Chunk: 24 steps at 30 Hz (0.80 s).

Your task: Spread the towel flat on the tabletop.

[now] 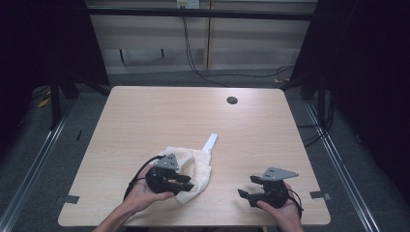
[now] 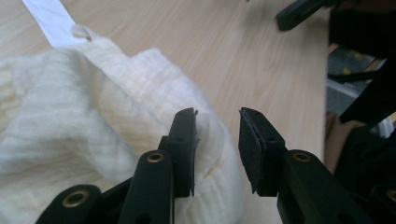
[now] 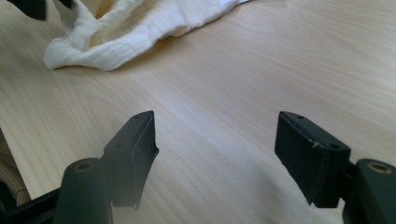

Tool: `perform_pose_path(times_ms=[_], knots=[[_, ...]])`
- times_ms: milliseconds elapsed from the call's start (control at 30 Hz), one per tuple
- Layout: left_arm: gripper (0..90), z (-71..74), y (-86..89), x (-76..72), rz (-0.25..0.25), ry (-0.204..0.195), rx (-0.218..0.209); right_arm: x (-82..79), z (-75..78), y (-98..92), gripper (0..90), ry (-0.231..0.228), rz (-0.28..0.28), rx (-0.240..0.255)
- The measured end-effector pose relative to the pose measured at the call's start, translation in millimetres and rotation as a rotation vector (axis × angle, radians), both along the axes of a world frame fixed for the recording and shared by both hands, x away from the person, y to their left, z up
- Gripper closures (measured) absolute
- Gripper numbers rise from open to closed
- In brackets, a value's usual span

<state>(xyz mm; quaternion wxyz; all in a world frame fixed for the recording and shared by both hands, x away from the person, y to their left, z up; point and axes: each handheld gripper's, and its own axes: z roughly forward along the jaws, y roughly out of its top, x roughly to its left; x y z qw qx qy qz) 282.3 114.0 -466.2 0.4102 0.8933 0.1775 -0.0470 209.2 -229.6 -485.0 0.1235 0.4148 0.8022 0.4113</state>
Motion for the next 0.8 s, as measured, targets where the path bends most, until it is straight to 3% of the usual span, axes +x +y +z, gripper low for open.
perform_pose_path(times_ms=[133, 267, 433, 533, 567, 600, 700, 800], knots=[[59.0, -7.1, -6.1, 2.1, 0.027, -0.001, 0.036, 0.2, -0.1, -0.4, 29.3, 0.003, -0.002, 0.0], [57.8, -14.8, -10.9, 6.6, 0.049, -0.014, 0.05, 0.5, -0.5, 0.4, 29.3, 0.002, 0.002, -0.003], [59.9, -20.1, -18.3, 10.8, 0.034, -0.024, 0.124, 1.1, -0.9, 1.0, 29.3, 0.006, 0.002, -0.008], [62.5, -20.0, -19.5, 11.9, 0.035, -0.03, 0.138, 1.1, -1.0, 0.7, 29.3, 0.005, 0.002, -0.007], [65.4, -19.4, -21.7, 13.3, 0.022, -0.051, 0.149, 1.2, -1.2, 0.9, 29.3, 0.007, 0.003, -0.009], [66.7, -19.4, -21.7, 13.3, 0.022, -0.051, 0.149, 1.4, -1.3, 1.2, 29.3, 0.01, 0.005, -0.009], [83.7, -19.2, -21.5, 14.5, 0.038, -0.034, 0.101, 1.0, -0.9, 1.9, 29.3, 0.005, 0.009, -0.01], [86.7, -12.6, -18.7, 13.2, 0.019, -0.035, 0.077, 0.6, -0.8, 1.5, 29.3, 0.004, 0.008, -0.009]])
